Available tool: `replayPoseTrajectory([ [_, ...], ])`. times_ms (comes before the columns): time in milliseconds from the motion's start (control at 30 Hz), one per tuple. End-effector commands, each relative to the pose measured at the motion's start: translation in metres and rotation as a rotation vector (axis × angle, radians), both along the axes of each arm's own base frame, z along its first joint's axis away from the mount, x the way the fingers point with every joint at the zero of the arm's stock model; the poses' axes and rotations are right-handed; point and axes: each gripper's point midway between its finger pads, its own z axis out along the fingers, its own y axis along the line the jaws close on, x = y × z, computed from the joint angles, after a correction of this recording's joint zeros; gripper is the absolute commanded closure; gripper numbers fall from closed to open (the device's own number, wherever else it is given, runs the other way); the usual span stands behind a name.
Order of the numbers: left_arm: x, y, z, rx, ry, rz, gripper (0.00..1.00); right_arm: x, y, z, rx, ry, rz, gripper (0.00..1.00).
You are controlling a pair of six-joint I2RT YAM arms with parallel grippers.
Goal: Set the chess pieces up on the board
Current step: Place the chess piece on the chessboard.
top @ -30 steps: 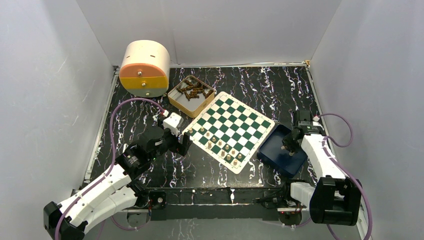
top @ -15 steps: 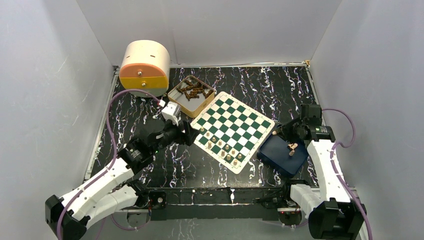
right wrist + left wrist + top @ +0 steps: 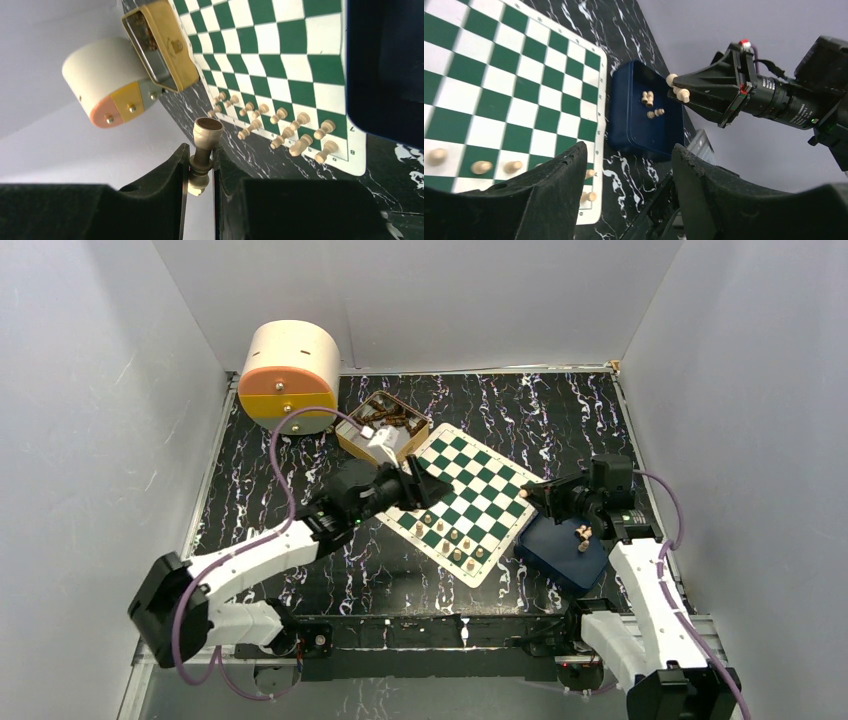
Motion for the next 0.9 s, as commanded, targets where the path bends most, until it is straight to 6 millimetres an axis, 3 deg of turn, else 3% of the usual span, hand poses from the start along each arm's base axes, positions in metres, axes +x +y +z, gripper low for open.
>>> replayPoseTrajectory([
  [0,-0.004,-0.041,0.033,-0.115,-0.013,-0.041,0.41,0.01,0.024,0.019,0.088,-0.071,0.006,0.85],
  [200,-0.003,-0.069,0.031,-0.117,0.015,-0.06,0.43,0.01,0.049,0.012,0.118,-0.071,0.026,0.85],
  [367,-0.003,-0.086,0.024,-0.093,0.013,-0.066,0.47,0.014,0.059,0.015,0.14,-0.088,0.03,0.85],
  [633,-0.009,-0.109,0.009,-0.055,0.02,-0.103,0.54,0.015,0.063,0.021,0.152,-0.107,0.027,0.84],
  [867,0.001,-0.113,0.005,-0.025,-0.012,-0.056,0.61,0.012,0.067,0.02,0.148,-0.107,0.038,0.84],
])
